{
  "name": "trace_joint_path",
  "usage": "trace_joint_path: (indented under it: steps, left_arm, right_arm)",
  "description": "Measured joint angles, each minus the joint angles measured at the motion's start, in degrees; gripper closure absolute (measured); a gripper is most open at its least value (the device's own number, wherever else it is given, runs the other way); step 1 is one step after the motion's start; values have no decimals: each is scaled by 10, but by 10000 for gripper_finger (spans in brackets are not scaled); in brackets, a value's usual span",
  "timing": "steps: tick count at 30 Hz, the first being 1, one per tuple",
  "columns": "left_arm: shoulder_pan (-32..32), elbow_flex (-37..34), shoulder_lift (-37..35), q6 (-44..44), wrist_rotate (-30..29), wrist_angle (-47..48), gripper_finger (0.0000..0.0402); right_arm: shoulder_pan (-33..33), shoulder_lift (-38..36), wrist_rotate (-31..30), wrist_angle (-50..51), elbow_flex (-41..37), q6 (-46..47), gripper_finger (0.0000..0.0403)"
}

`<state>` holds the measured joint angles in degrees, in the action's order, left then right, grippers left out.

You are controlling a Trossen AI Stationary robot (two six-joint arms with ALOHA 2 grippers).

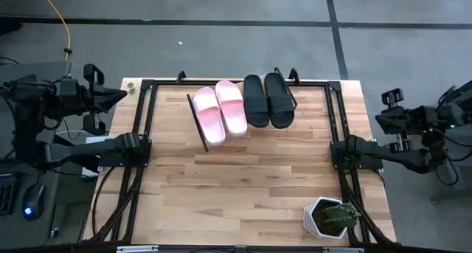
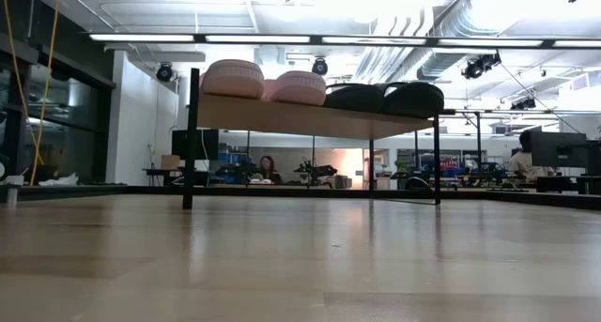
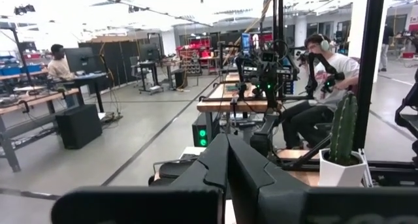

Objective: Pick and place slides into the shelf
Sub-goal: Return to Home Position

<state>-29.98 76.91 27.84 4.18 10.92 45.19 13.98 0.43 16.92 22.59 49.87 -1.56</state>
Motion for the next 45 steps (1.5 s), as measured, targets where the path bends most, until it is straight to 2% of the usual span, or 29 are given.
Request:
trace_joint_path:
  steps: [8, 13, 22, 26, 29, 39, 45]
  left_arm:
    - [0, -59, -56, -12, -2, -26, 401]
    - [0, -104, -88, -19, -25, -43, 401]
    - [0, -151, -93, -33, -33, -60, 401]
    - [0, -182, -99, -32, -69, -62, 401]
    - [0, -211, -109, -34, -75, -74, 401]
    - [0, -333, -214, -64, -54, -195, 401]
    - [0, -369, -258, -79, -54, -211, 401]
  right_arm:
    - [0, 2, 1, -13, -25, -3, 403]
    - [0, 2, 1, -26, -48, -4, 403]
    - [0, 2, 2, -76, -97, 1, 403]
    - [0, 2, 2, -83, -108, 5, 403]
    - [0, 2, 2, -87, -111, 13, 403]
    - [0, 2, 15, -82, -112, 18, 403]
    - [0, 2, 15, -77, -120, 18, 403]
